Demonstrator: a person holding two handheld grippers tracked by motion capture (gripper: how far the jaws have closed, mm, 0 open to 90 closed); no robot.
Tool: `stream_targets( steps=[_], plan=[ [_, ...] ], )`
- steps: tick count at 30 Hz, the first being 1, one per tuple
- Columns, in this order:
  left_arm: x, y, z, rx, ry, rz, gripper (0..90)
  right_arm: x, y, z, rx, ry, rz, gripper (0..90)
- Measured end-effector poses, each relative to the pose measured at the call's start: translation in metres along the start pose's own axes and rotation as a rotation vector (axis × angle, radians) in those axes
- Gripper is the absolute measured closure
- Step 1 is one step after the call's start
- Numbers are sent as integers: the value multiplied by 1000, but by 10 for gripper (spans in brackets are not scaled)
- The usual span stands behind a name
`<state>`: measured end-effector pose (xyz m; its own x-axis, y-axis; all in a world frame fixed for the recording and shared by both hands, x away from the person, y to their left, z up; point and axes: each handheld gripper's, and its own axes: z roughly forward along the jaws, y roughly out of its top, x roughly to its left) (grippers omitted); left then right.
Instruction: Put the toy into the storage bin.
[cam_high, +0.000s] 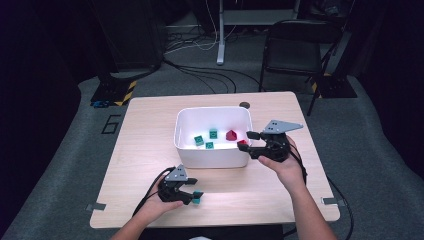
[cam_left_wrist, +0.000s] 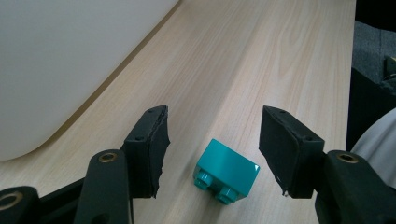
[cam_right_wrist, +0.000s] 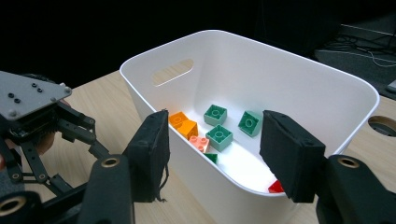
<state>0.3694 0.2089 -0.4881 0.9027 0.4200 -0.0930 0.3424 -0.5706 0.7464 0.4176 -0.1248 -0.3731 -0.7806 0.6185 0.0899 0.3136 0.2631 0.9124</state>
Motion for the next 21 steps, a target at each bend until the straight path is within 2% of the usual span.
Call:
stream_targets(
  steps=[5, 10, 13, 21],
  plan=[
    [-1, -3, 8, 16, -23, -3, 427, 0, -1, 1, 1, 1, 1, 417],
    [-3, -7, 12, 33, -57, 17, 429, -1, -1, 1, 2, 1, 4, 418],
    [-4, -11, 12, 30, -51, 9, 430, 0, 0, 2, 2, 3, 2, 418],
    [-3, -18, 10, 70, -22, 4, 473, 1, 2, 5, 2, 11, -3, 416]
  ],
)
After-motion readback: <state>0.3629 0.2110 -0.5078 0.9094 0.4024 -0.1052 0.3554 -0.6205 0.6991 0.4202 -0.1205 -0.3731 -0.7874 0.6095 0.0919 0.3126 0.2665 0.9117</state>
